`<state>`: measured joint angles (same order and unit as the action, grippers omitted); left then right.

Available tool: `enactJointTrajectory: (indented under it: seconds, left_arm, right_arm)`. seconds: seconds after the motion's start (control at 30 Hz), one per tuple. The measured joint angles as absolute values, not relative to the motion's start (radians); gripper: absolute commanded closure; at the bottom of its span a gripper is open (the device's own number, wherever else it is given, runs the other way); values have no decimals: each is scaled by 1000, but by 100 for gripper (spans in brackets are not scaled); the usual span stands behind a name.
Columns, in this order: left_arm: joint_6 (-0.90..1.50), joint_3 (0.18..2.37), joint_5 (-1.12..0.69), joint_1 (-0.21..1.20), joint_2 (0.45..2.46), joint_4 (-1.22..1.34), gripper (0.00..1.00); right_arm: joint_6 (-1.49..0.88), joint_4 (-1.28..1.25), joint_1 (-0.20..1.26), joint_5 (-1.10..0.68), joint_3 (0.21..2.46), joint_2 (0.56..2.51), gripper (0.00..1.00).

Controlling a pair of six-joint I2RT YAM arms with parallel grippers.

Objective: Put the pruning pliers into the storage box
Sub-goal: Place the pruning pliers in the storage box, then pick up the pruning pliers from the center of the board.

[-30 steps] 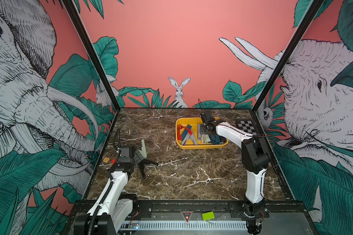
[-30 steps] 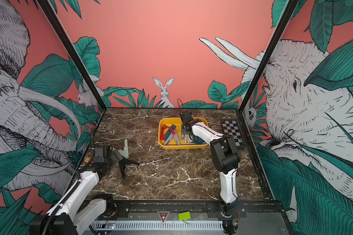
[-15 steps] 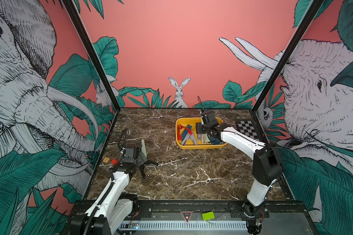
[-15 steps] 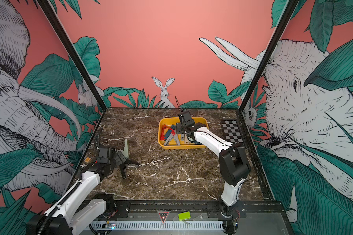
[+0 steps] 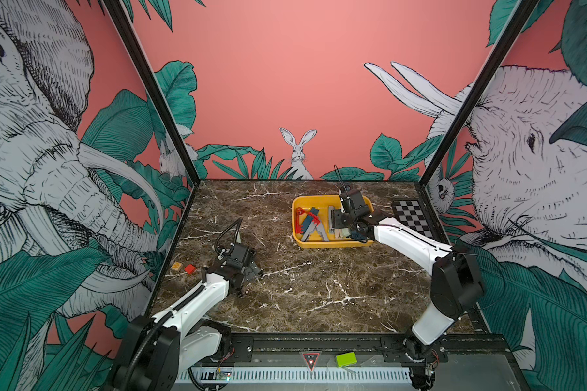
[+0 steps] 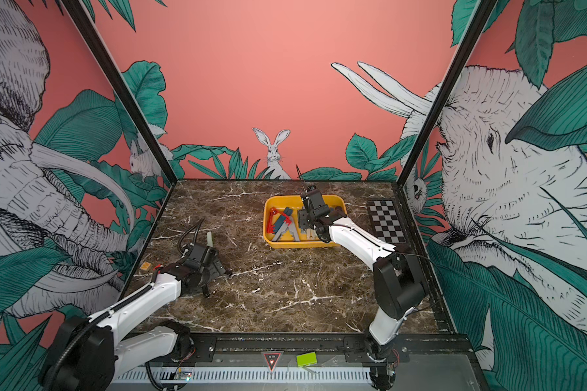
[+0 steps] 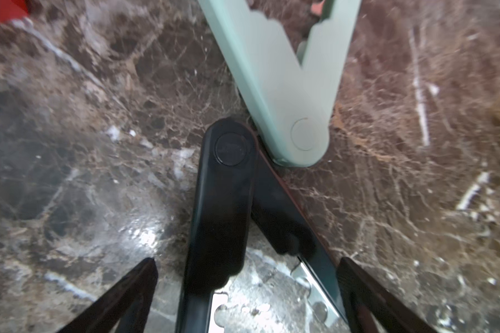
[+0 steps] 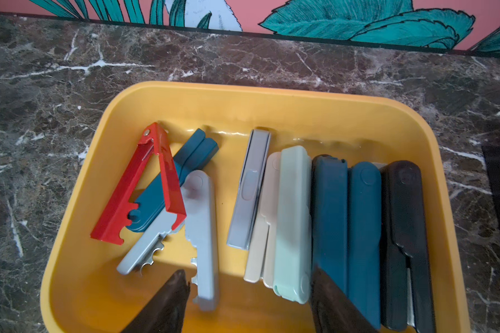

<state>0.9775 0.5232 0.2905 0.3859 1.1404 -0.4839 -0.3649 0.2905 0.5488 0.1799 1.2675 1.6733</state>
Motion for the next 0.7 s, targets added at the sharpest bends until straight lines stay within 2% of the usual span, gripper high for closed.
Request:
enactJointTrajectory:
  seconds: [0.33,0.43,0.5,0.63,0.7]
  left_arm:
    - [1003,545,258,386,1268,-419,1]
    - [1004,550,261,386,1291,-394,4]
    - [1006,555,268,390,1309,-372,12]
    - [1021,554,272,404,1323,-320,43]
    - [1035,551,261,415,1323,-305,55]
  right_arm:
    - [-360,282,527,211,1185,1629,32]
    - [-359,281,521,214,1172,1627,32]
    - [-359,281,521,215,1164,1615,32]
    - [-359,278,519,221,1152,1571,31]
    - [-358,275,517,227,1146,1547,31]
